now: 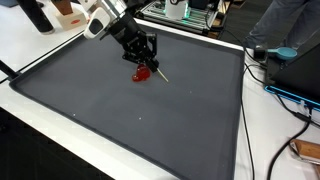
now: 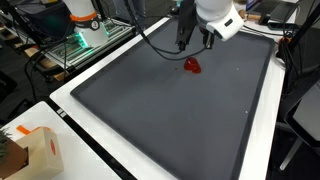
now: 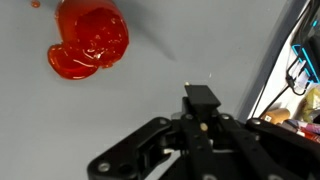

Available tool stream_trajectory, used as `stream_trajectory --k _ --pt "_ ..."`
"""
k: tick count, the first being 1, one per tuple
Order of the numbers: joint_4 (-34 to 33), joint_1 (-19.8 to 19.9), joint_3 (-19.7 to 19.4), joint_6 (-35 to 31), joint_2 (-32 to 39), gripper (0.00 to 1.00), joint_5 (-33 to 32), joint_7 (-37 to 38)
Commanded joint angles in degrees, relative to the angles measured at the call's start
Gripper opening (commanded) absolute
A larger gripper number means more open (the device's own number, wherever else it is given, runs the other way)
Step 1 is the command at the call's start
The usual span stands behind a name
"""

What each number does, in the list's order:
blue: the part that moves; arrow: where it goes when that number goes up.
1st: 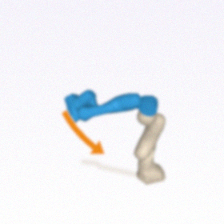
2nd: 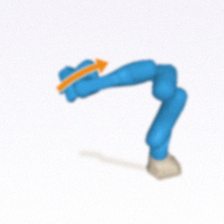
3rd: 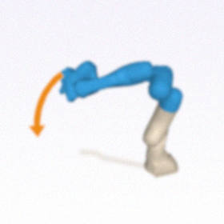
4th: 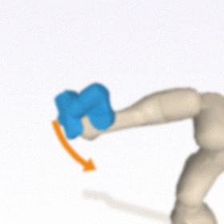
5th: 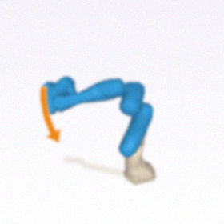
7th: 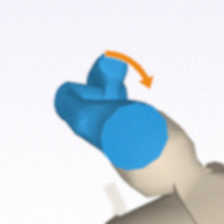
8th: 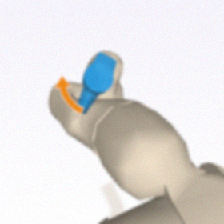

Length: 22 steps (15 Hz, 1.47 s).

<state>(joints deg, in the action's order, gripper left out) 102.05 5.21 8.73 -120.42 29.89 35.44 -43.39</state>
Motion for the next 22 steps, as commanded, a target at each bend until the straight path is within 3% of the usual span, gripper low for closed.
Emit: stream_trajectory --k 1,9,22 --pt "-0.22 1.39 1.42 -0.8 2.18 0.03 3.18 -3.43" --pt "0.03 1.06 1.02 -2.79 4.34 0.03 7.61 -4.22" --pt "0.27 1.26 -0.16 -2.33 3.93 0.03 6.51 -1.47"
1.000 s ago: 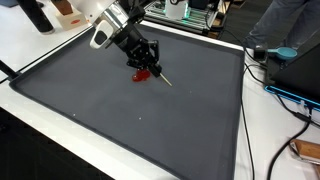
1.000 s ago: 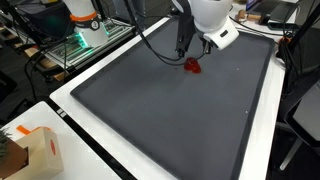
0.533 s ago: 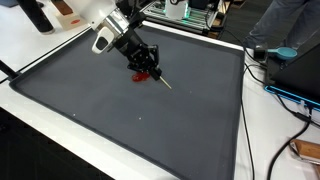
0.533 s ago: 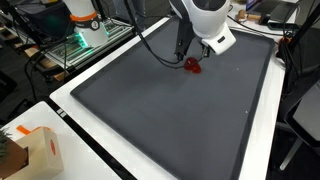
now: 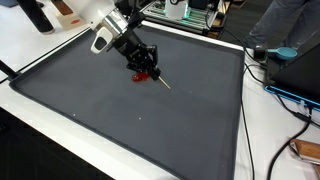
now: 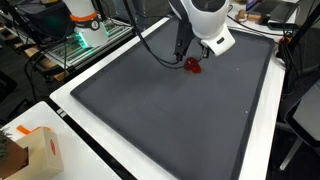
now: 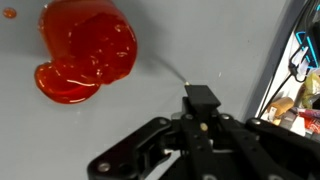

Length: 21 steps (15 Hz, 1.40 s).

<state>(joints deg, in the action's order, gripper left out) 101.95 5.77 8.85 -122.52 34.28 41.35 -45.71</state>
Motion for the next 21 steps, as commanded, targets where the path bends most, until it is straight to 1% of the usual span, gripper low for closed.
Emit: stream_trajectory --k 1,3,11,17,21 --pt "0.4 0.99 -0.39 0.03 -0.62 0.03 0.66 0.94" --pt "0.47 1.56 -0.65 0.19 -0.9 0.03 0.72 1.0" --pt "-0.75 4.78 -0.9 5.06 -0.44 0.03 1.1 -0.03" --pt "-1.49 5.67 -1.32 7.06 -0.14 0.03 1.49 0.01" --pt "-1.57 5.85 -1.57 9.23 -1.07 0.03 2.41 1.9"
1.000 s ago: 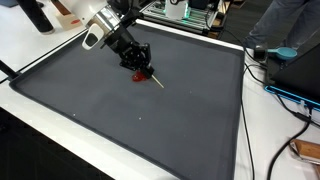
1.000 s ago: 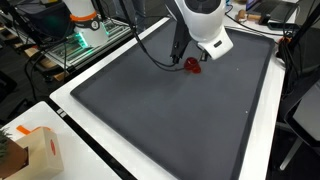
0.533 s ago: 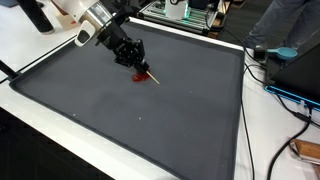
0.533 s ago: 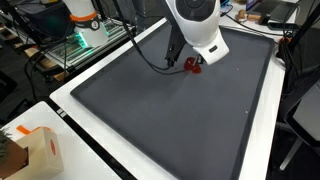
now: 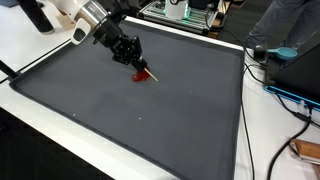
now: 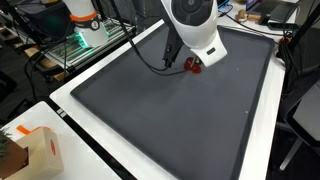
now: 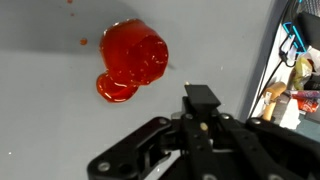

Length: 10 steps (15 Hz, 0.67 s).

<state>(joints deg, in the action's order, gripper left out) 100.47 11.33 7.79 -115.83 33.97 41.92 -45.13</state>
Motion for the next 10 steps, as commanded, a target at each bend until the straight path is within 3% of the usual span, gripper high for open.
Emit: stream_trajectory --k 1,10 --pt "0.0 0.1 -0.78 3.21 -1.42 0.03 1.78 2.36" --pt "1.15 -3.98 -4.0 0.53 -9.98 0.03 -3.49 18.06"
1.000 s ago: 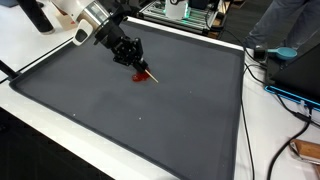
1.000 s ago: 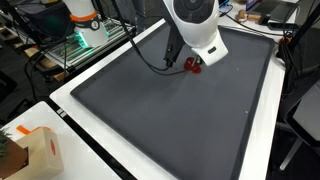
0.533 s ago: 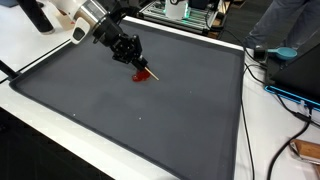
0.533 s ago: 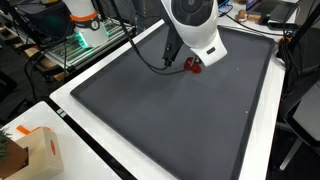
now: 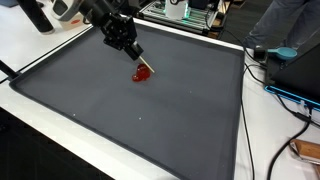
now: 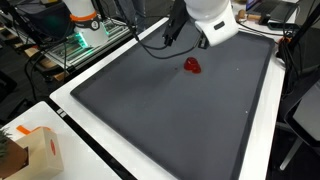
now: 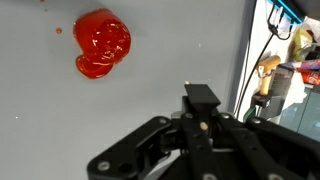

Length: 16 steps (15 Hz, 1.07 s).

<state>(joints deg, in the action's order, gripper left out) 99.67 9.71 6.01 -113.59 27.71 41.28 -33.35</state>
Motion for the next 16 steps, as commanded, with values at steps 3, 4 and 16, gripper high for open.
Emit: stream_trajectory --k 3,4,16 --pt "2.43 -4.31 -3.79 -4.12 -6.13 0.03 -8.25 14.68" --pt "2.49 -4.82 -4.14 -4.79 -6.67 0.03 -10.42 17.4" --pt "2.35 -13.1 -9.61 -6.92 -6.42 0.03 -42.88 51.69"
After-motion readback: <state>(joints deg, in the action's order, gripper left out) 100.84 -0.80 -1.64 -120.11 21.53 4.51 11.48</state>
